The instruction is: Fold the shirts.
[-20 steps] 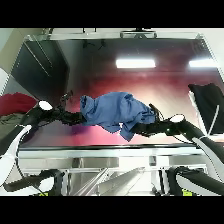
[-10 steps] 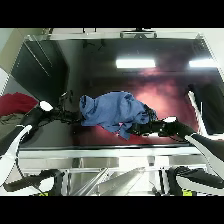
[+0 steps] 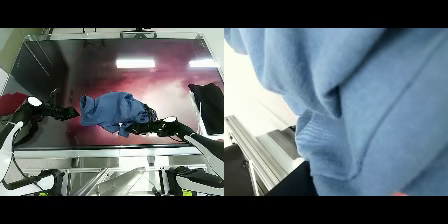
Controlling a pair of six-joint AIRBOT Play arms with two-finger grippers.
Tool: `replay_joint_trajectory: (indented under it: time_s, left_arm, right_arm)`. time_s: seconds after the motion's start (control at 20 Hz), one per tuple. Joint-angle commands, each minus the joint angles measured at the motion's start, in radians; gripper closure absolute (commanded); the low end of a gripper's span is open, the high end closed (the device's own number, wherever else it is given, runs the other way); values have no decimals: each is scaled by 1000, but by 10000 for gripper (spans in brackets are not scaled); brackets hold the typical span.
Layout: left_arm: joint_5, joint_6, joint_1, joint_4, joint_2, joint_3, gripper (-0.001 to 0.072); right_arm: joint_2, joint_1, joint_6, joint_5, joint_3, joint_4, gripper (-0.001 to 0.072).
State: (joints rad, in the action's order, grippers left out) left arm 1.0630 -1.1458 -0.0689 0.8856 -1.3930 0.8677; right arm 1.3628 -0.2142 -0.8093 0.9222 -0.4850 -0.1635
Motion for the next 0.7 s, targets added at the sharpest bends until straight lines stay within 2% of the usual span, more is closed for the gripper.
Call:
replay_joint_trajectory:
  time_s: [0.0, 0.15, 0.25, 0.3, 0.4, 0.45, 0.65]
  left_arm:
    - [16, 74, 1, -84, -65, -14, 275]
    - [67, 157, 72, -198, -137, -14, 276]
    - [72, 178, 117, -233, -156, -13, 277]
    - [62, 178, 133, -231, -159, -13, 323]
    - [49, 179, 137, -232, -157, -12, 587]
    - [49, 179, 130, -224, -158, -3, 688]
    - [113, 179, 84, -281, -139, 59, 686]
  right_arm:
    - [1, -1, 2, 2, 0, 4, 700]
    - [1, -1, 2, 2, 0, 8, 701]
    - [0, -1, 2, 3, 0, 8, 700]
    - [0, -1, 2, 7, 0, 8, 700]
    - [0, 0, 2, 26, 0, 8, 700]
    - [0, 0, 2, 30, 0, 7, 700]
    - [-5, 2, -1, 97, 0, -14, 701]
